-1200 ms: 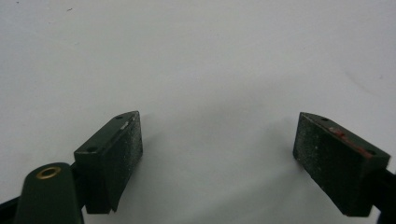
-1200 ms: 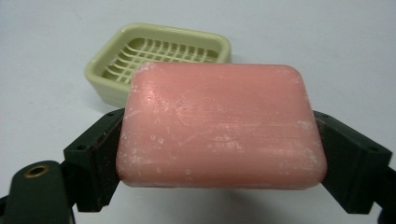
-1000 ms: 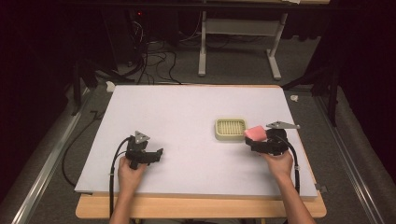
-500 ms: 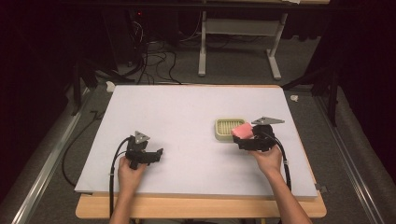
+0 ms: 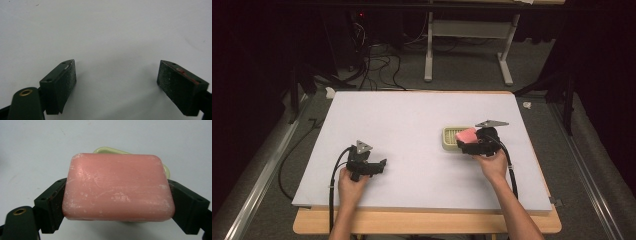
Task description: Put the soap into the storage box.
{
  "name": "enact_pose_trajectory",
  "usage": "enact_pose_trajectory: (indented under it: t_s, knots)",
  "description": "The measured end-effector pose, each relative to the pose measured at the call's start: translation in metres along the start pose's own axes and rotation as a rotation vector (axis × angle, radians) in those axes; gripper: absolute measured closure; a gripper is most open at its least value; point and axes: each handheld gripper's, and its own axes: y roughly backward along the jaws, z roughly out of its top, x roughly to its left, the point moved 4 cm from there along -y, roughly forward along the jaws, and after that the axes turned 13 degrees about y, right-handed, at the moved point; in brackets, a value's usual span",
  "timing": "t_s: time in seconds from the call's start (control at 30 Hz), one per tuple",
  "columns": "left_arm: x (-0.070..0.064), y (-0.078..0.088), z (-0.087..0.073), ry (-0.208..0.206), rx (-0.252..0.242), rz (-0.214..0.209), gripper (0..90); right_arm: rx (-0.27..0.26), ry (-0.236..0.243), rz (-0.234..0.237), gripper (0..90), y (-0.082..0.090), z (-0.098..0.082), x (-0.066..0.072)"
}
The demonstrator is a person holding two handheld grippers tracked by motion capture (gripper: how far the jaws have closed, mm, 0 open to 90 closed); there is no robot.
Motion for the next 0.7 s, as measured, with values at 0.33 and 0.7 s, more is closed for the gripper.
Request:
enact_pose_trajectory:
  t_s: [0.33,0.7]
  knots:
    - [0.0,0.0,0.0,-0.003,0.003,0.001,16.3,0.03,-0.008,-0.009,13.6,-0.012,0.01,0.003]
    - [0.0,0.0,0.0,-0.003,0.003,0.001,16.3,0.067,-0.043,-0.01,13.6,-0.026,0.015,0.003]
